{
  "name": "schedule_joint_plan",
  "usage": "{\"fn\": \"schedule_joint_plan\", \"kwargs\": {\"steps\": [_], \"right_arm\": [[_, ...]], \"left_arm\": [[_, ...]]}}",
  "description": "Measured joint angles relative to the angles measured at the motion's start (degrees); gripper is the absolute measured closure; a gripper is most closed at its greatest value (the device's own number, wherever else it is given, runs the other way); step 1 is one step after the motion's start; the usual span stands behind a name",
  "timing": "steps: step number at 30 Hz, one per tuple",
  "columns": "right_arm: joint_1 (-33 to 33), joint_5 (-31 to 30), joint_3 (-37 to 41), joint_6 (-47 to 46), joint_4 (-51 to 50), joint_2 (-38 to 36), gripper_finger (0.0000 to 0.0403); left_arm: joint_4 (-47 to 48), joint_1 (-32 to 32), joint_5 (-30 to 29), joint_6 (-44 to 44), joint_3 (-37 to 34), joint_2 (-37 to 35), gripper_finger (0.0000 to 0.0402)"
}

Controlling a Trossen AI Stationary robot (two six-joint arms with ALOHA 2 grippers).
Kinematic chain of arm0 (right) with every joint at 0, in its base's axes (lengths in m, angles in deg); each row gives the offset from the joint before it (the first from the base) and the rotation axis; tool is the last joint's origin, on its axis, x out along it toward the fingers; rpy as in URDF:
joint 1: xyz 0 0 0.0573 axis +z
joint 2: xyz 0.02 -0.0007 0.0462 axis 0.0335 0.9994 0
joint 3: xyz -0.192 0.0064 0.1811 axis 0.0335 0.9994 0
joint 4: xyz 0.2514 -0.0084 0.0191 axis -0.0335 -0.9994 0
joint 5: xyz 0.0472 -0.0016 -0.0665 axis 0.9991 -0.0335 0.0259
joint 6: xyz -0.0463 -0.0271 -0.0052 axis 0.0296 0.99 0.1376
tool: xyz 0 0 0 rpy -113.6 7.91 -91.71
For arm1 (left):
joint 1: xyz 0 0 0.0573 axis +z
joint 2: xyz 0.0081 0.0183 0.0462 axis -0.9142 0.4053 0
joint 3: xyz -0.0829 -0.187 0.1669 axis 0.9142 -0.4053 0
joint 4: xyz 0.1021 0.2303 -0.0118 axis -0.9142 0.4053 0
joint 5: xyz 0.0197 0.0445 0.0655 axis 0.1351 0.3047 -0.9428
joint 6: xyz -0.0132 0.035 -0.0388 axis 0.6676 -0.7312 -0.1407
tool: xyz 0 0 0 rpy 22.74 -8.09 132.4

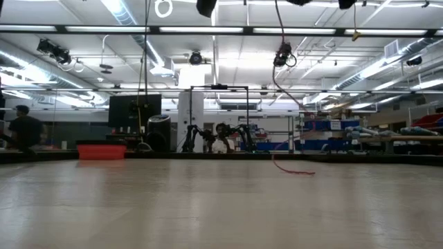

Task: Coil cords
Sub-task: Coil the red wire onto the spool

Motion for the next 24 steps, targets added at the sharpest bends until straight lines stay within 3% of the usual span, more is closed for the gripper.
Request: {"fn": "schedule_joint_plan", "kwargs": {"steps": [10, 13, 19, 24], "right_arm": [[-6.71, 16.3, -0.05, -13.56, -8.39, -0.18, 0.0402], [-8.18, 21.21, -0.13, -16.15, -9.11, -0.18, 0.0402], [-8.47, 24.65, -0.15, -19.07, -9.2, 0.96, 0.0402], [-8.14, 28.71, 0.11, -21.27, -9.39, 3.68, 0.0402]], "left_arm": [[3.0, -1.23, -0.75, -12.36, 0.98, -0.27, 0.04], [5.25, -1.81, -4.47, -16.04, 1.77, -0.25, 0.04], [3.94, -2.28, -6.74, -23.96, 2.49, -0.18, 0.0384], [-2.75, -1.29, -7.76, -27.94, 2.6, 1.4, 0.0356]]}}
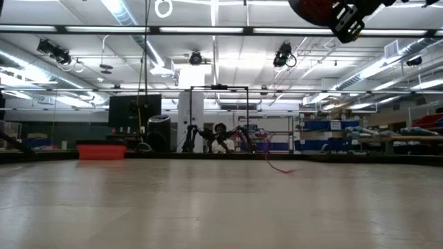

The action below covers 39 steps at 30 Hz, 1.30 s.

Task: Coil cords
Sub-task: Coil the red wire onto the spool

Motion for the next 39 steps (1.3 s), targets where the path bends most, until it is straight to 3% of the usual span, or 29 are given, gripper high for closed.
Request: {"fn": "schedule_joint_plan", "kwargs": {"steps": [6, 14, 24, 28, 33, 39], "right_arm": [[0.64, 0.79, -0.04, -0.02, 3.43, 1.68, 0.0402], [1.34, 3.42, -0.07, 1.34, 5.01, -1.19, 0.0402], [4.53, -7.04, -0.1, 9.57, 1.48, -6.1, 0.0402], [4.77, -8.65, -0.11, 9.64, -0.53, -6.86, 0.0402], [4.72, -9.09, -0.11, 12.22, 2.55, -6.52, 0.0402], [4.72, -10.22, -0.11, 14.06, 3.45, -6.45, 0.0403]], "left_arm": [[-1.74, 0.36, -0.14, -0.59, -0.04, 2.16, 0.0327], [-2.08, -0.53, -3.58, 0.14, 0.63, 1.93, 0.0324], [-1.72, -0.52, -3.43, 8.65, 3.36, 1.83, 0.0324], [-1.77, -0.41, -3.25, 11.7, 4.14, 1.83, 0.0324], [-1.5, 0.43, 2.78, 17.95, 4.33, 1.83, 0.0324], [-1.22, 1.07, 3.46, 19.51, 4.31, 1.83, 0.0324]]}}
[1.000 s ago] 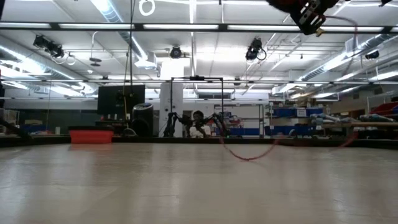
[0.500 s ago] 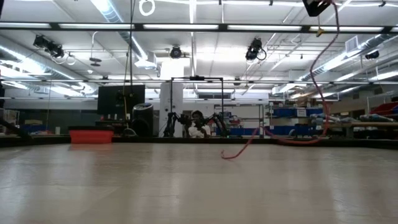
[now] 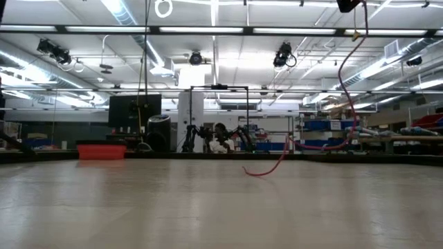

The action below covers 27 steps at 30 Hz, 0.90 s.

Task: Coil cords
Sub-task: Coil the red wire onto the spool

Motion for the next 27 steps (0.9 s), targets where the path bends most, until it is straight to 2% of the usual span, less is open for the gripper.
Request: {"fn": "schedule_joint_plan", "kwargs": {"steps": [9, 11, 14, 17, 22, 27], "right_arm": [[0.04, 0.23, 0.0, 2.86, 4.46, 0.63, 0.0402], [0.18, 0.17, 0.0, 3.65, 6.21, 1.58, 0.04], [0.62, 0.18, 0.02, 4.54, 8.58, 3.4, 0.0391], [0.9, 0.16, 0.04, 4.66, 8.83, 3.76, 0.0378], [2.21, -2.03, -0.08, 4.18, 10.14, -0.07, 0.036], [4.38, -4.88, -0.11, 5.67, 9.23, -2.56, 0.0362]], "left_arm": [[-0.11, 0.38, 0.21, 1.14, 0.02, 0.0, 0.0325], [-0.07, 0.6, 0.2, 1.09, 0.02, -0.02, 0.0339], [-0.07, 0.68, 0.17, -0.43, 0.02, 0.27, 0.0384], [0.06, 0.57, 0.21, -1.64, 0.0, 0.39, 0.0396], [-0.77, 0.38, -0.24, -3.39, 0.01, 0.67, 0.04], [-2.08, 0.55, -0.64, -4.37, -0.07, 0.96, 0.04]]}}
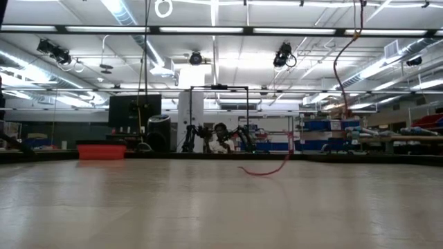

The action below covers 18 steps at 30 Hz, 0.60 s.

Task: Coil cords
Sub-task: Coil the red wire onto the spool

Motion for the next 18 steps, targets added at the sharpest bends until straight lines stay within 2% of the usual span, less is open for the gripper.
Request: {"fn": "schedule_joint_plan", "kwargs": {"steps": [7, 18], "right_arm": [[1.14, -1.79, 0.09, 3.26, -1.54, 0.32, 0.0359], [2.04, -5.18, 0.07, 4.25, -0.19, -1.35, 0.0355]], "left_arm": [[-4.45, -0.05, 2.06, -2.3, -1.06, 0.07, 0.0401], [-30.51, -0.28, 6.19, -13.94, -13.31, 0.07, 0.0401]]}}
